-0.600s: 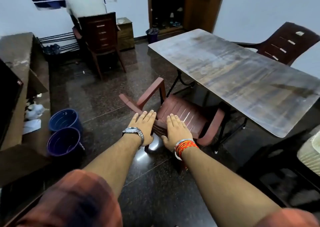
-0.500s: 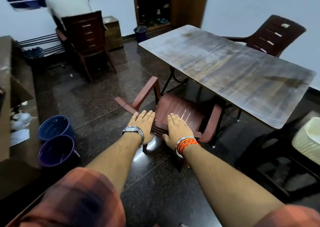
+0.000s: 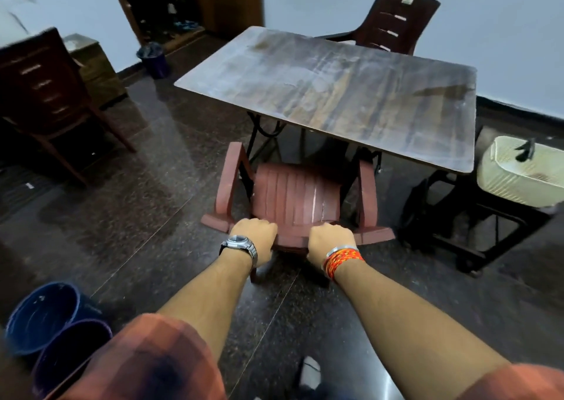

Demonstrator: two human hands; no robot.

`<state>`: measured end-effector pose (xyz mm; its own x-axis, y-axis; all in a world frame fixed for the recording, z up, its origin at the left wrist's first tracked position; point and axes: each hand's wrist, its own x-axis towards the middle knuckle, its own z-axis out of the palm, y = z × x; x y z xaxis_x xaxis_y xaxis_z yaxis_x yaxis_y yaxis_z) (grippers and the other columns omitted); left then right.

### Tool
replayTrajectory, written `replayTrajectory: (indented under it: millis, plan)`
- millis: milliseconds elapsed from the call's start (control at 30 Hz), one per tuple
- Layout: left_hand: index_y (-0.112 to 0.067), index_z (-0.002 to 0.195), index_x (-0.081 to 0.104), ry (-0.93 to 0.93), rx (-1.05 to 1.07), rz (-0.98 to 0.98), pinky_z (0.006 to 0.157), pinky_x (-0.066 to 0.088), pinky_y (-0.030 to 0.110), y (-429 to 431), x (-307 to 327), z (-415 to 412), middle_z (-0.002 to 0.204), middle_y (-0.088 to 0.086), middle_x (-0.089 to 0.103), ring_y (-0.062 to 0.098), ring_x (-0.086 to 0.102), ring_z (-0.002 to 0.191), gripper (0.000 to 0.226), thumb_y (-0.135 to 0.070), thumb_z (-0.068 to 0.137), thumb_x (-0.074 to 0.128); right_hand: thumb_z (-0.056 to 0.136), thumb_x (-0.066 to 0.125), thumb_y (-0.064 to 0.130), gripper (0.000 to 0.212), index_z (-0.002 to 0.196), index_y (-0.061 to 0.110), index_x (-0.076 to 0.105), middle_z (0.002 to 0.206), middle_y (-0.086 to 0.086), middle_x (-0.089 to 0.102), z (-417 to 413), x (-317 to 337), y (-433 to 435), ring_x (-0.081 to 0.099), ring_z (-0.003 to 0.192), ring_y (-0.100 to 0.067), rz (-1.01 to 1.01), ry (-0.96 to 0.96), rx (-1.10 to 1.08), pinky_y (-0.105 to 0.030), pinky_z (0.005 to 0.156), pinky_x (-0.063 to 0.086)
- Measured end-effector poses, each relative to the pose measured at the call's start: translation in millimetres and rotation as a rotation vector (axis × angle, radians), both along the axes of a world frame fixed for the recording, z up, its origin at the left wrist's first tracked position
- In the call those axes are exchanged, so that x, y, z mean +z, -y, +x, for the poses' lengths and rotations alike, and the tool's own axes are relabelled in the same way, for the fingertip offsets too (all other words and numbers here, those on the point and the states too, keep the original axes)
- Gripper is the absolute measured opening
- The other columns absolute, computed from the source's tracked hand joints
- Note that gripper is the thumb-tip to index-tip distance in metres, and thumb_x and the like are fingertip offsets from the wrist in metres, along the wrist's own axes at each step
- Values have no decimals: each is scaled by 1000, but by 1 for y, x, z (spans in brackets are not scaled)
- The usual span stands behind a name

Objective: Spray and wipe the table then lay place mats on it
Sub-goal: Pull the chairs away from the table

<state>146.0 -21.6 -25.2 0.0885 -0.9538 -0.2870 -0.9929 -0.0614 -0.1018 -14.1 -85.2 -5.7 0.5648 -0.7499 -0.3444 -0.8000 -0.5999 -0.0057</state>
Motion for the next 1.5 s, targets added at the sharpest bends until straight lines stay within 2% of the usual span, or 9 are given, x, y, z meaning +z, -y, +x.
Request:
replayTrajectory:
  millis: [100, 233, 367, 567, 733, 1033, 1500]
  plan:
    - [-17, 97, 60, 7, -88, 54, 74, 46, 37, 14, 2, 14, 103, 8, 66, 33, 63, 95, 17, -16, 82, 52, 88, 56, 24, 29, 113, 11, 65, 116, -13, 66, 6, -5, 6, 64, 106, -37, -5, -24, 15, -42, 83, 50]
    - [-17, 100, 61, 29, -159, 79, 71, 43, 35, 25, 0, 46, 103, 9, 66, 34, 63, 96, 20, -16, 85, 48, 89, 55, 21, 29, 115, 10, 65, 116, -14, 67, 31, -6, 10, 64, 106, -39, 16, 6, 9, -44, 82, 51]
    - [-23, 103, 61, 28, -162, 87, 74, 52, 38, 36, -6, 91, 100, 3, 67, 30, 64, 93, 27, -18, 80, 48, 92, 49, 16, 30, 117, 9, 64, 118, -14, 66, 69, -8, 13, 63, 108, -39, 27, 51, 27, -39, 76, 45]
    - [-25, 105, 61, 6, -219, 64, 74, 53, 39, 65, -12, 140, 101, 1, 68, 30, 64, 92, 30, -19, 80, 45, 94, 45, 15, 29, 116, 6, 63, 117, -15, 67, 113, -9, 31, 63, 108, -39, 21, 72, -16, -42, 85, 49]
    - [-24, 104, 61, 8, -262, 8, 70, 46, 34, 102, -11, 177, 101, -1, 67, 29, 63, 94, 26, -20, 82, 47, 92, 50, 19, 28, 114, 7, 63, 115, -14, 67, 149, -8, 61, 64, 105, -39, 0, 55, -80, -42, 82, 50]
    - [-20, 103, 60, 16, -379, 5, 67, 38, 34, 158, 0, 220, 105, 6, 66, 33, 63, 95, 20, -19, 85, 51, 88, 59, 30, 33, 113, 8, 61, 116, -14, 66, 198, -6, 107, 63, 105, -37, -51, -9, -184, -40, 80, 49]
    - [-18, 100, 58, 23, -431, 1, 64, 37, 33, 182, 2, 247, 104, 3, 66, 30, 63, 93, 17, -20, 86, 50, 88, 56, 31, 32, 110, 8, 61, 114, -13, 67, 221, -14, 130, 64, 103, -38, -63, -12, -172, -41, 79, 49]
